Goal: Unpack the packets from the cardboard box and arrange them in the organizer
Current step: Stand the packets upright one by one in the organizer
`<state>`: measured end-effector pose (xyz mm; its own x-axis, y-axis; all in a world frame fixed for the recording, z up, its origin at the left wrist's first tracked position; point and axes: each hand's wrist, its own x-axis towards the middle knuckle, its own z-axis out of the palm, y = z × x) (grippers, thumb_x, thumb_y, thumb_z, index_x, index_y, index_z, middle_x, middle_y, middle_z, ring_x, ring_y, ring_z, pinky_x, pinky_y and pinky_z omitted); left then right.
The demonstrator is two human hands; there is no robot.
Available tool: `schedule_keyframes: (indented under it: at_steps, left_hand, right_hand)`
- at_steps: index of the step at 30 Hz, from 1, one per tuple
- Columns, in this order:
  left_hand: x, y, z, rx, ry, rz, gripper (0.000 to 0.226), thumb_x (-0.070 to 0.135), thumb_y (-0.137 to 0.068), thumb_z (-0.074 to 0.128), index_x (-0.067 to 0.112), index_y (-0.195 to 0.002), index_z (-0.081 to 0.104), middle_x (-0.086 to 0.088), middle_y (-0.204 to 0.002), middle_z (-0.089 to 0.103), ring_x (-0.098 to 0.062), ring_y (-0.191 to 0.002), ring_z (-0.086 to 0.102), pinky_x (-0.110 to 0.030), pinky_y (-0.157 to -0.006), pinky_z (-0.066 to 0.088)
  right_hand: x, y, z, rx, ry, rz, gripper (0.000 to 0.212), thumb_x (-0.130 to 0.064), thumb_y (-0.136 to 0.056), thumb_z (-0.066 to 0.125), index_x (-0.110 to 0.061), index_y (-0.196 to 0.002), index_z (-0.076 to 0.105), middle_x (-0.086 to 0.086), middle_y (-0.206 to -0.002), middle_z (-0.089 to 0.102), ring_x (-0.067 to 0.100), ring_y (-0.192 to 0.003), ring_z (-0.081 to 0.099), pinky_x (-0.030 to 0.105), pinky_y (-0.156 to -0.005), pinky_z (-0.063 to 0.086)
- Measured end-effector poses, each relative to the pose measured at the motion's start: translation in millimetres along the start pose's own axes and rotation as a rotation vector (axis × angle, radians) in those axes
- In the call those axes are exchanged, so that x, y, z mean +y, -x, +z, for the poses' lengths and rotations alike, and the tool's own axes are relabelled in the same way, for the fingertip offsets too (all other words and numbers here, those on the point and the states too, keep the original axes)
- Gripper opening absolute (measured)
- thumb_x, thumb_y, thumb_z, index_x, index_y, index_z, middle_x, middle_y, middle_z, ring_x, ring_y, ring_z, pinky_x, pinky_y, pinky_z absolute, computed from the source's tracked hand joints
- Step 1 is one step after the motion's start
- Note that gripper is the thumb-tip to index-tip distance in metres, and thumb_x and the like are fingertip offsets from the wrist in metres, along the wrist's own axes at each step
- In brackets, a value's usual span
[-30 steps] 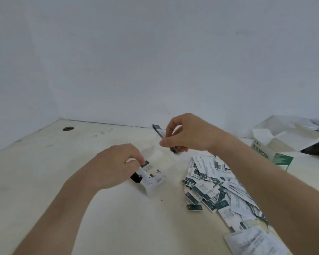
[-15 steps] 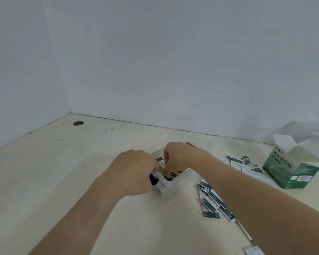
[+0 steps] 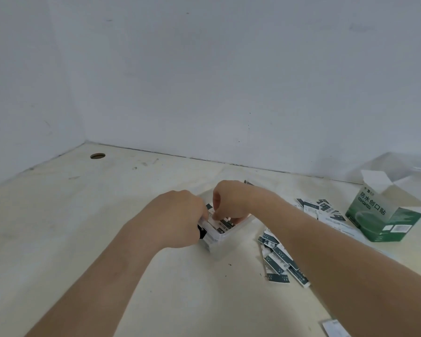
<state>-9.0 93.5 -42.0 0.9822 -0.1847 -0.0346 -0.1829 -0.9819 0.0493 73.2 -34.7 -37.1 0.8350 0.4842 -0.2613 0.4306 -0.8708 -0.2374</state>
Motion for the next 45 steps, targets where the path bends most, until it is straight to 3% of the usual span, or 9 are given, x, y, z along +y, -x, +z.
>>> schedule_keyframes:
  at_steps: [6, 12, 15, 19, 26, 33, 37, 41, 45]
  left_hand:
    - [0.4, 9.8, -8.4, 0.005, 0.147, -0.060, 0.049, 0.012, -0.083, 0.049, 0.045, -0.118, 0.059, 0.011, -0.121, 0.057, -0.015, -0.099, 0.055, -0.027, -0.082, 0.048]
    - [23.3, 30.6, -30.2, 0.367, 0.294, -0.002, 0.048, 0.005, -0.083, 0.043, 0.039, -0.108, 0.065, 0.021, -0.104, 0.063, -0.005, -0.082, 0.054, -0.025, -0.082, 0.044]
    - [56.2, 31.1, -27.8, 0.366, 0.353, 0.122, 0.038, 0.010, -0.085, 0.046, 0.033, -0.102, 0.070, 0.016, -0.101, 0.069, -0.006, -0.085, 0.058, -0.027, -0.086, 0.046]
    - [104.0, 9.9, 6.8, 0.165, 0.258, 0.226, 0.031, 0.027, -0.093, 0.044, 0.032, -0.115, 0.064, 0.010, -0.114, 0.066, -0.013, -0.103, 0.059, -0.031, -0.090, 0.047]
    - [151.4, -32.2, 66.1, -0.003, 0.065, 0.096, 0.054, 0.057, -0.092, 0.042, 0.021, -0.133, 0.037, -0.009, -0.138, 0.041, -0.030, -0.121, 0.041, -0.043, -0.093, 0.043]
    - [141.4, -18.7, 51.5, 0.196, 0.071, 0.038, 0.017, 0.030, -0.091, 0.045, 0.025, -0.098, 0.059, 0.001, -0.082, 0.064, -0.021, -0.072, 0.059, -0.035, -0.064, 0.050]
    - [138.3, -10.2, 40.2, 0.233, 0.077, -0.004, 0.018, 0.031, -0.093, 0.045, 0.032, -0.102, 0.060, 0.005, -0.084, 0.064, -0.017, -0.073, 0.056, -0.031, -0.063, 0.047]
    - [141.6, -2.9, 34.3, 0.222, 0.111, -0.012, 0.031, 0.019, -0.090, 0.049, 0.035, -0.115, 0.058, 0.006, -0.113, 0.059, -0.013, -0.102, 0.053, -0.027, -0.079, 0.042]
    - [156.9, -2.5, 36.3, 0.372, 0.676, 0.025, 0.031, 0.031, -0.092, 0.054, 0.035, -0.123, 0.056, 0.020, -0.108, 0.062, 0.001, -0.096, 0.057, -0.024, -0.090, 0.047]
  right_hand:
    - [12.7, 17.8, -19.5, 0.159, -0.186, -0.011, 0.016, -0.020, -0.094, 0.055, -0.008, -0.101, 0.062, 0.009, -0.093, 0.074, 0.022, -0.087, 0.071, 0.034, -0.070, 0.056]
    - [55.6, 93.0, -40.1, 0.444, -0.446, -0.032, 0.011, -0.024, -0.093, 0.059, -0.022, -0.083, 0.063, -0.004, -0.077, 0.074, 0.016, -0.073, 0.072, 0.039, -0.069, 0.057]
    - [85.8, 125.9, -31.6, 0.399, -0.362, 0.063, 0.008, -0.031, -0.093, 0.061, -0.028, -0.086, 0.063, -0.010, -0.083, 0.071, 0.014, -0.059, 0.065, 0.027, -0.055, 0.054]
    - [125.9, 148.9, -5.1, 0.163, -0.072, 0.226, 0.033, -0.046, -0.090, 0.061, -0.035, -0.120, 0.054, -0.008, -0.128, 0.059, 0.014, -0.109, 0.058, 0.030, -0.096, 0.046]
    - [166.9, 157.4, 30.8, 0.048, -0.051, 0.367, 0.077, -0.055, -0.088, 0.059, -0.036, -0.151, 0.018, -0.003, -0.157, 0.030, 0.023, -0.137, 0.038, 0.037, -0.108, 0.036]
    - [174.3, 157.0, 44.5, 0.351, -0.047, 0.193, 0.032, -0.020, -0.093, 0.051, -0.031, -0.122, 0.060, -0.006, -0.118, 0.066, 0.017, -0.102, 0.060, 0.034, -0.086, 0.052]
    - [180.3, 153.3, 49.7, 0.652, -0.040, 0.126, 0.022, -0.019, -0.099, 0.046, -0.024, -0.099, 0.068, -0.007, -0.085, 0.070, 0.019, -0.076, 0.061, 0.036, -0.068, 0.052]
    - [176.7, 152.3, 52.1, 0.922, -0.569, 0.029, 0.018, -0.012, -0.097, 0.054, -0.016, -0.099, 0.072, -0.004, -0.076, 0.071, 0.023, -0.073, 0.066, 0.034, -0.066, 0.052]
    - [154.5, 154.7, 48.5, 0.866, -1.426, -0.061, 0.015, -0.003, -0.094, 0.057, -0.003, -0.100, 0.070, 0.010, -0.085, 0.075, 0.020, -0.075, 0.070, 0.032, -0.067, 0.056]
